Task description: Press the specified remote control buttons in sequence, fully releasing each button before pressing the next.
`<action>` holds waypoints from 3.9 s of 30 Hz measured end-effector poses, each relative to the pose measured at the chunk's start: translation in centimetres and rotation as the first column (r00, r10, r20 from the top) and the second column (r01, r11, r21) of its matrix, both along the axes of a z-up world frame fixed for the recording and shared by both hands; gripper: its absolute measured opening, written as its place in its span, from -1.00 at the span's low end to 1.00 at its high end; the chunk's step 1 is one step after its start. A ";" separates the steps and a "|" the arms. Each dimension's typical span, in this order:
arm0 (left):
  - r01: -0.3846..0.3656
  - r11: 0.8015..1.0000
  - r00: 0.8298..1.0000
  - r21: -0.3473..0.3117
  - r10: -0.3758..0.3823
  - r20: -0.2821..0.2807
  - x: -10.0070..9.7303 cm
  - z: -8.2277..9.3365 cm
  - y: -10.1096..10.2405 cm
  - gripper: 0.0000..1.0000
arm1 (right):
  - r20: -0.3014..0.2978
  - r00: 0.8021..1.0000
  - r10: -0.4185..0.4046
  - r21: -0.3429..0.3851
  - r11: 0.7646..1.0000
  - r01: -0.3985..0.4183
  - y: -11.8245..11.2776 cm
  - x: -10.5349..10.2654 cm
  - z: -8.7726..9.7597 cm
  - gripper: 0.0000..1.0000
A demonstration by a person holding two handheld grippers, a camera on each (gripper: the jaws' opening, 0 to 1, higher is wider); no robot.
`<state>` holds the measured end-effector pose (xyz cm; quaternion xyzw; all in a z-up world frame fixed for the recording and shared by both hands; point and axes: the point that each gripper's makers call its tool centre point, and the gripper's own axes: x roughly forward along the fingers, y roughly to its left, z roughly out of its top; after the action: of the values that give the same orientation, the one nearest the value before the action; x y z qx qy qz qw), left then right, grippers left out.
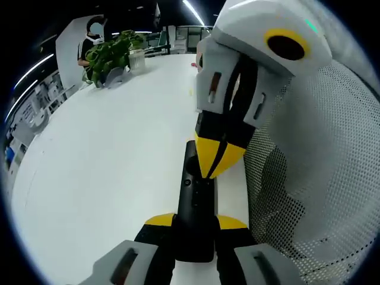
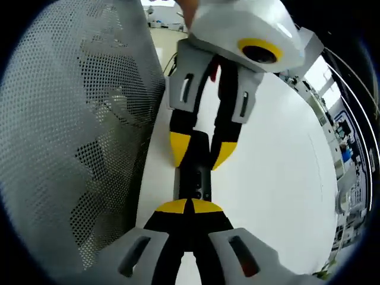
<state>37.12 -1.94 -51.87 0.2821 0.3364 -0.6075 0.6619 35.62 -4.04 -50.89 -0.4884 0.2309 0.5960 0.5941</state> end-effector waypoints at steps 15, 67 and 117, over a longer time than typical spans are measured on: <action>0.008 1.000 1.000 0.004 -0.008 0.007 0.1 -0.2 0.1 -0.51 | 0.197 0.914 0.355 -0.288 0.912 -0.292 0.2 -0.2 -0.5 -1.00; -0.038 0.999 0.999 -0.035 0.036 -0.037 0.1 0.1 0.0 -0.51 | -0.386 0.881 -0.273 -0.048 0.960 0.276 0.2 2.2 -0.1 -1.00; -0.039 0.998 0.999 -0.054 0.037 -0.037 0.1 0.1 0.0 -0.51 | -0.240 0.958 -0.159 -0.004 0.987 0.163 1.3 1.5 0.0 -1.00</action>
<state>37.19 -1.91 -51.78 0.2464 0.3366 -0.6090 0.6746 37.15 -2.73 -50.85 -0.3881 0.3351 0.6018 0.6123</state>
